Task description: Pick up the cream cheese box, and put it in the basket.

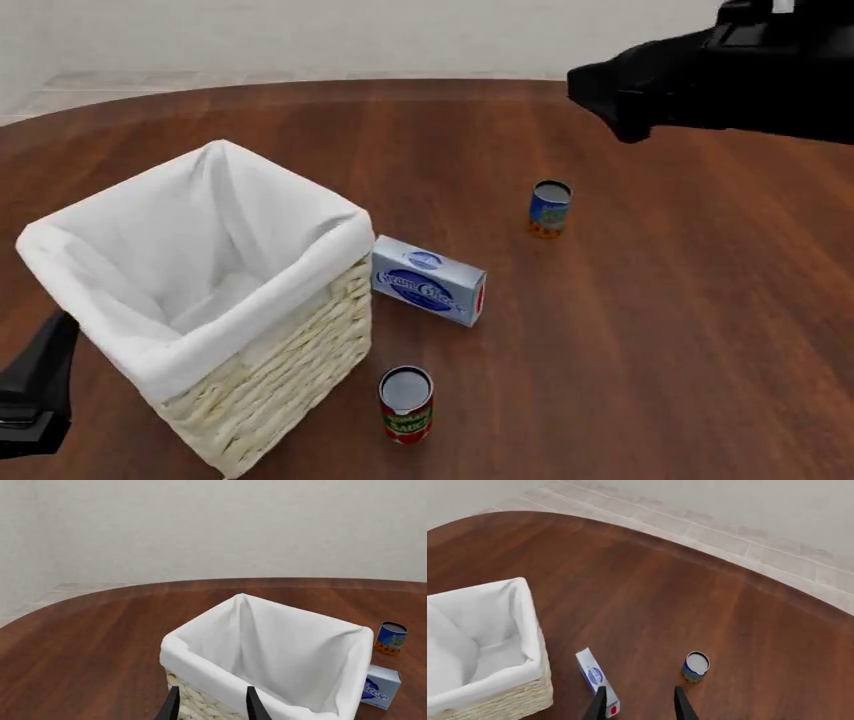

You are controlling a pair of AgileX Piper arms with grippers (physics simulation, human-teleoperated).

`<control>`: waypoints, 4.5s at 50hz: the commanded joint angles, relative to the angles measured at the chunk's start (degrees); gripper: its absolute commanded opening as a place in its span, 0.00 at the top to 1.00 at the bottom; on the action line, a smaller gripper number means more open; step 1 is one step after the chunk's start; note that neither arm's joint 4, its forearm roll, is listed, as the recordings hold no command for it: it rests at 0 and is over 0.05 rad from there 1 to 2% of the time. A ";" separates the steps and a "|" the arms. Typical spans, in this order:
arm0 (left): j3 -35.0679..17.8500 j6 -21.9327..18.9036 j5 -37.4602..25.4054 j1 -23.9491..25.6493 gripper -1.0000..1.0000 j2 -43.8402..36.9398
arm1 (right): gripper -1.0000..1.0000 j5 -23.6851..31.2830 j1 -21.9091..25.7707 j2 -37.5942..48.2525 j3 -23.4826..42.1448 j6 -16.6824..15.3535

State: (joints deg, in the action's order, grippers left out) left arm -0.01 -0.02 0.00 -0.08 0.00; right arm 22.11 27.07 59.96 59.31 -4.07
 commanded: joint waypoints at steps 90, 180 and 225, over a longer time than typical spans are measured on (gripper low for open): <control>0.01 0.02 0.00 0.08 0.00 0.00 | 0.00 0.07 5.90 35.28 10.89 -0.29; 0.01 0.02 0.00 0.08 0.00 0.00 | 0.00 -3.42 8.37 49.15 10.36 -1.36; 0.01 0.02 0.00 0.08 0.00 0.00 | 1.00 -6.03 8.89 54.65 10.40 -1.01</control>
State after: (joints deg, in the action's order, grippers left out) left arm -0.01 -0.02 0.00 -0.08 0.00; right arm 16.19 35.94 114.13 70.46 -5.06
